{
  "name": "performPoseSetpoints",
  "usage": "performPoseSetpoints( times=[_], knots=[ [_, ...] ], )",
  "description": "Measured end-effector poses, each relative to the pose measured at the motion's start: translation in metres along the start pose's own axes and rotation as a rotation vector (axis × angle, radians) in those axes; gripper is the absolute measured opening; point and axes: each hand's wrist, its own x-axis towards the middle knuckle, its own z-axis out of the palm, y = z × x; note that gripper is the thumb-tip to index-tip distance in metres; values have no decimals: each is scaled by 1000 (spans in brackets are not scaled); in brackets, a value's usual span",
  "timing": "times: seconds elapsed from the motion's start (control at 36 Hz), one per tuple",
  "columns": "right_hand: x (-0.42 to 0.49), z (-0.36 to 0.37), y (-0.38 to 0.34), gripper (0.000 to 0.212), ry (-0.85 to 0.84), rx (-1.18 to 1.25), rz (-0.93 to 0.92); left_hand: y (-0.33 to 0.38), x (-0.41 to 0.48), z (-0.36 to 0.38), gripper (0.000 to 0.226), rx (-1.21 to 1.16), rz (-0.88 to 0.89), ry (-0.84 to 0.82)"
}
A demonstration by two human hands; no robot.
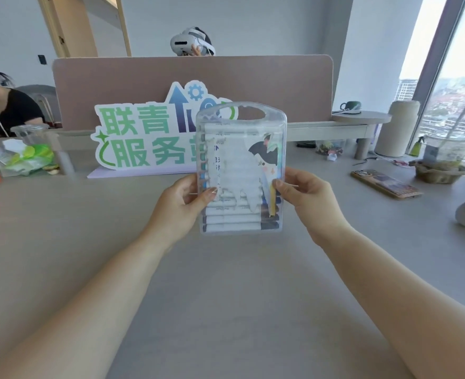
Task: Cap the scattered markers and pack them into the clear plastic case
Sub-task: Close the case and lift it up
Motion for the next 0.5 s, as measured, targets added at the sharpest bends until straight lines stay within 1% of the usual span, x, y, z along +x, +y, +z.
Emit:
performPoseSetpoints(
  times=[0.14,0.25,0.39,0.5],
  knots=[
    [-62,-29,-25,24,80,34,-10,43,-46,16,20,-37,31,-66],
    [-115,-59,-46,23,93,33,-52,74,-83,36,21,-69,63,-108],
    [-173,-107,-72,24,142,-18,-99,108,-121,75,23,-118,98,-158],
    [-222,-158,-96,22,282,-61,-123,142,-140,122,21,-156,120,-248]
  ],
)
